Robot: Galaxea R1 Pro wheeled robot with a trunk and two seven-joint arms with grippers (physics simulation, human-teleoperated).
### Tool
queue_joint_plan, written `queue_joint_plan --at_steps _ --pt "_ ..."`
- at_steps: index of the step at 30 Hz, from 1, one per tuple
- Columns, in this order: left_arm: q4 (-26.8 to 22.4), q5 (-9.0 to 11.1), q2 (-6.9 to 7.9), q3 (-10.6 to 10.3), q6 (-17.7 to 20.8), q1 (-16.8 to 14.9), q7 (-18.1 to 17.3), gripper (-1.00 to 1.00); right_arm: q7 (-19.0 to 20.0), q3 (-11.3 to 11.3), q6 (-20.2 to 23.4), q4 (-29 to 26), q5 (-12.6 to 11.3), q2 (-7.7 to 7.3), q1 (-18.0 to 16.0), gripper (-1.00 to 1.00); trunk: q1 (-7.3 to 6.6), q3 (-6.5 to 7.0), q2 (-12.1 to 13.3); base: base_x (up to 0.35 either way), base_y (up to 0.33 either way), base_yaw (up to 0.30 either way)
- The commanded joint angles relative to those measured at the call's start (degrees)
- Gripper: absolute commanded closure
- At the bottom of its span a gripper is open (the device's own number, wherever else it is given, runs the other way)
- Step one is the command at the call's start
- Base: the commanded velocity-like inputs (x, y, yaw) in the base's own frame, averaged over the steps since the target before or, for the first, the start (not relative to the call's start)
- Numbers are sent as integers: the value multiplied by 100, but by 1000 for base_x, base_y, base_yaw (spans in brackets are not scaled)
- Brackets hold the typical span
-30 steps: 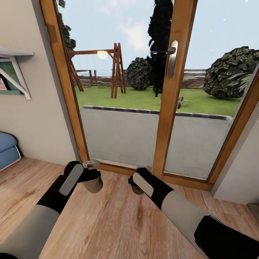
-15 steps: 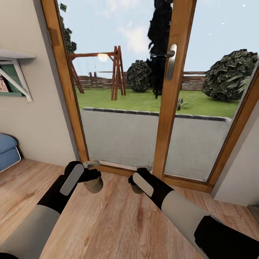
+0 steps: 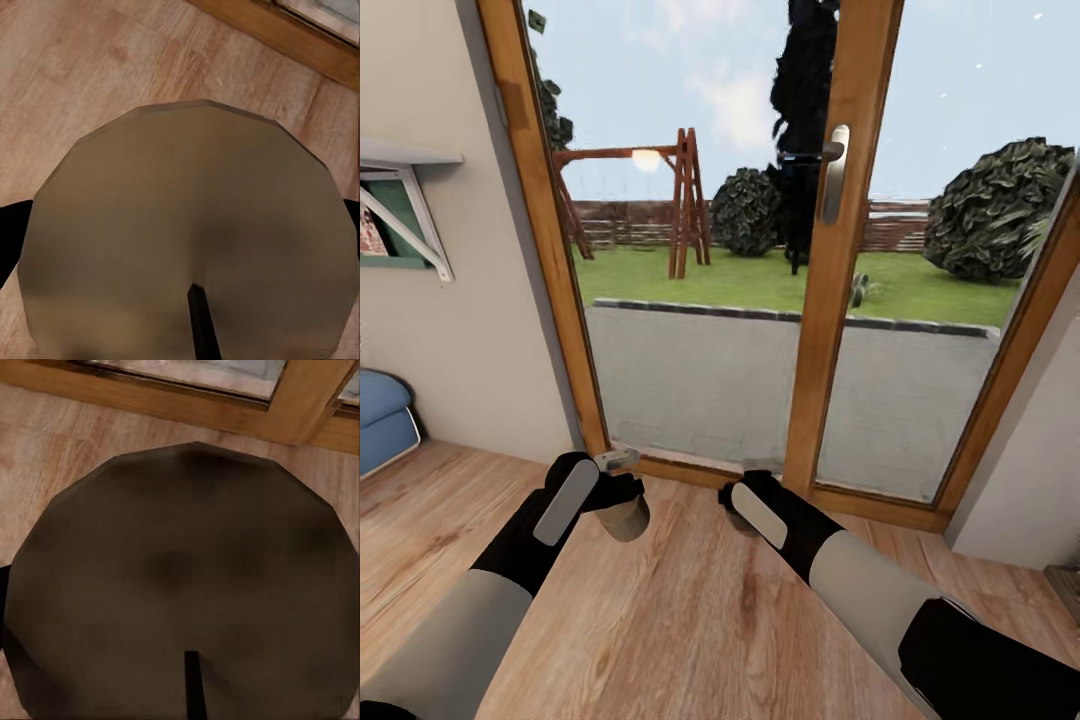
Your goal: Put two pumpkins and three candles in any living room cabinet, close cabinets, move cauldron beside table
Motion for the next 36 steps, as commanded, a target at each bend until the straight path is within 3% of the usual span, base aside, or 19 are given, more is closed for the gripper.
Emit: queue_joint_plan --at_steps 1,11,32,36 --pt "-2 41 6 -18 1 -4 57 100 -13 24 23 0 -6 0 -6 100 3 -6 -2 -28 0 0" --pt "-1 43 5 -18 0 -4 57 100 -1 26 13 0 -6 0 -6 100 3 -6 -2 -60 0 0" --pt "-1 39 -10 -44 4 -4 63 100 -69 72 96 0 73 0 -6 100 3 -6 -2 -319 0 0" --pt "-1 20 -96 -47 4 -4 74 100 -14 12 251 0 160 0 -7 100 3 -6 -2 -307 0 0"
